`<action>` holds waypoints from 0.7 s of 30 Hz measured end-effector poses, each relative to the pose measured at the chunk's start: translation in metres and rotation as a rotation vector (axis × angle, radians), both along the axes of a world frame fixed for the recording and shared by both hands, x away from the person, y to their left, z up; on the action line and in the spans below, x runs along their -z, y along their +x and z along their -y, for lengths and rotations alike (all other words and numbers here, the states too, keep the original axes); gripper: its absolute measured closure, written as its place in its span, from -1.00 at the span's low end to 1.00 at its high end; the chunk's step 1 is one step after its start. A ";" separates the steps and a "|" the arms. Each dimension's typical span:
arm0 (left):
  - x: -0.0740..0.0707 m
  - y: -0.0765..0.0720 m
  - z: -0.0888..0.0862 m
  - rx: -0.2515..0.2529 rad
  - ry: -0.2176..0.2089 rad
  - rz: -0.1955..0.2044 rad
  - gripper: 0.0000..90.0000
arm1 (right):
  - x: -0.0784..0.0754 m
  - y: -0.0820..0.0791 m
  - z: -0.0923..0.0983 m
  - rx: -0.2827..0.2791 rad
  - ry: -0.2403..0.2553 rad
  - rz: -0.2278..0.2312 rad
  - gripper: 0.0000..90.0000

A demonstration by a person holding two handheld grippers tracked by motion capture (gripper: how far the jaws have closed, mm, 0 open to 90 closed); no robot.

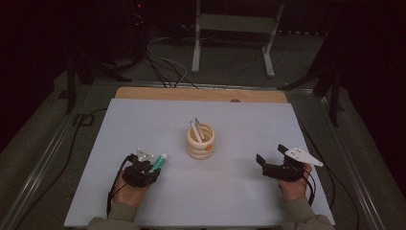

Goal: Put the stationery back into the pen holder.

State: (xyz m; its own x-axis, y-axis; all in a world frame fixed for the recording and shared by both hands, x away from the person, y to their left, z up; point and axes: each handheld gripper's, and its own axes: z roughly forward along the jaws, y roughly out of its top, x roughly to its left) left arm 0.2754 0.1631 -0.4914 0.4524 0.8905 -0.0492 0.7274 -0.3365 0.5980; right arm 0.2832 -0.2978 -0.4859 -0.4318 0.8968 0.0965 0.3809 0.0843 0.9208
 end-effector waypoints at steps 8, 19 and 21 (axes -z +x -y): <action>-0.013 0.002 -0.003 0.027 -0.018 0.040 0.47 | 0.000 0.000 0.000 -0.001 0.002 -0.004 -0.96; -0.028 0.006 -0.009 0.043 -0.046 0.078 0.47 | 0.000 0.000 0.001 -0.004 0.011 -0.008 -0.96; -0.030 0.007 -0.011 0.045 -0.056 0.084 0.47 | 0.000 0.000 0.001 -0.004 0.011 -0.007 -0.96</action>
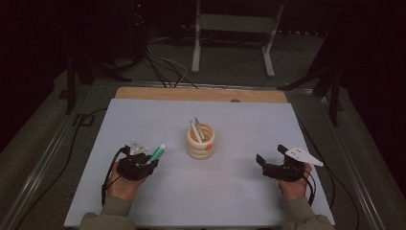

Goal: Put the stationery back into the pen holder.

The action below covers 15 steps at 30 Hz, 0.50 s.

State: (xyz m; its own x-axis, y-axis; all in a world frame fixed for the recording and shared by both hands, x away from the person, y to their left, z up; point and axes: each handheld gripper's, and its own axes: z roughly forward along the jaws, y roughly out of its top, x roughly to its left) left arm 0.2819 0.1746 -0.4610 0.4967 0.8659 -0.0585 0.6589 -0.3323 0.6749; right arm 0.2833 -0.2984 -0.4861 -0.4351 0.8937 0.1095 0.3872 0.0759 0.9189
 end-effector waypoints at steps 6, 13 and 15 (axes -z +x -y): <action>-0.007 0.003 -0.006 0.011 -0.029 0.018 0.47 | 0.000 0.000 0.000 0.000 0.000 -0.001 -0.96; -0.017 0.008 -0.006 0.037 -0.045 0.035 0.47 | 0.000 0.000 0.000 -0.006 0.002 -0.003 -0.96; -0.020 0.009 -0.005 0.051 -0.048 0.042 0.47 | 0.000 0.000 0.000 -0.007 0.003 -0.003 -0.96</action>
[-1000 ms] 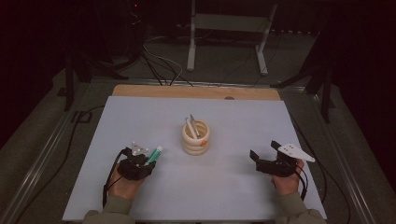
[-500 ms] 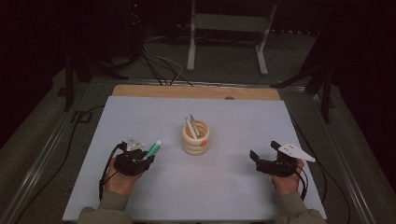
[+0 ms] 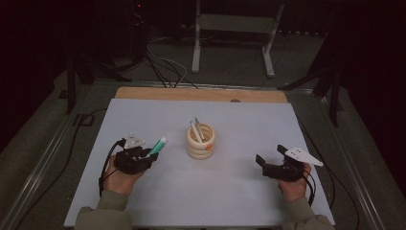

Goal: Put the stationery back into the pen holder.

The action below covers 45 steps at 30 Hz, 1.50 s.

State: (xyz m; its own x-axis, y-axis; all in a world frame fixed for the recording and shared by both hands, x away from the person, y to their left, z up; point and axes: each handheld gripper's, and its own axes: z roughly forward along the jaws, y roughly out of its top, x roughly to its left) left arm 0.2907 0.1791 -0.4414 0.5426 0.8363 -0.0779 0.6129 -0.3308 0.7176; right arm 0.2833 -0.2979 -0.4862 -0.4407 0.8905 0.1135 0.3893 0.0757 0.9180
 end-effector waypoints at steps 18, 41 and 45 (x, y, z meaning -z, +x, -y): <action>-0.013 0.010 0.002 0.142 -0.054 0.023 0.47 | 0.000 0.000 0.000 -0.003 0.000 -0.005 -0.96; -0.022 0.020 -0.002 0.197 -0.126 0.033 0.47 | 0.001 0.001 0.000 -0.005 -0.001 -0.006 -0.96; -0.025 0.022 -0.001 0.202 -0.126 0.033 0.47 | 0.001 0.001 0.000 -0.005 0.000 -0.007 -0.96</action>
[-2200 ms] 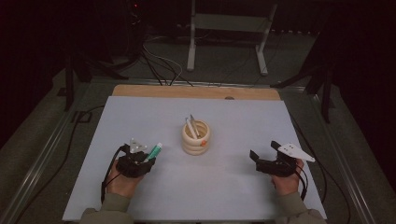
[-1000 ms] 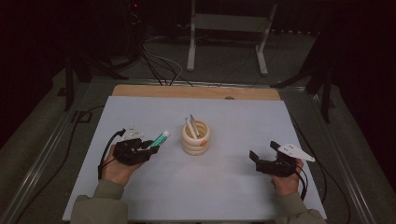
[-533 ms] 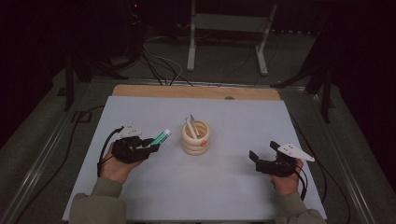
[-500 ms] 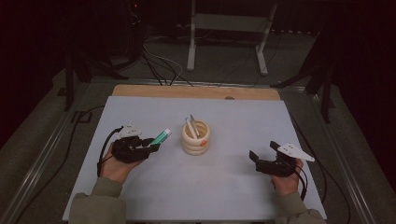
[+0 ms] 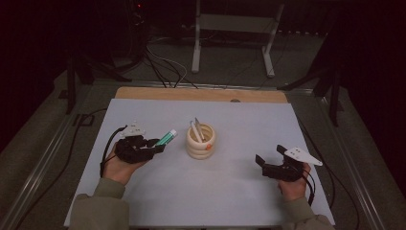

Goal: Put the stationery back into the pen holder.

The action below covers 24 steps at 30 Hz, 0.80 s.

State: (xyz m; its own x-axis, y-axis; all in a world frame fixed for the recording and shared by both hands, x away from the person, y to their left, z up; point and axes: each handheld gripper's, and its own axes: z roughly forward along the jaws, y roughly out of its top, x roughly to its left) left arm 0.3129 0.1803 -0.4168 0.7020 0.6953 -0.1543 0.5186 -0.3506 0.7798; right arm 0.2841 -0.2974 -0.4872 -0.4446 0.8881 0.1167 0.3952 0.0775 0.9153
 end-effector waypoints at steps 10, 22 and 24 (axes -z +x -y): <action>-0.006 0.007 0.003 0.003 0.013 -0.005 0.47 | 0.000 0.000 0.000 -0.004 0.001 -0.001 -0.96; -0.014 0.012 0.009 0.003 0.016 -0.006 0.47 | 0.000 0.000 0.000 -0.005 0.003 -0.001 -0.96; -0.015 0.013 0.010 0.005 0.017 -0.005 0.47 | 0.000 0.000 0.000 -0.004 0.003 -0.001 -0.96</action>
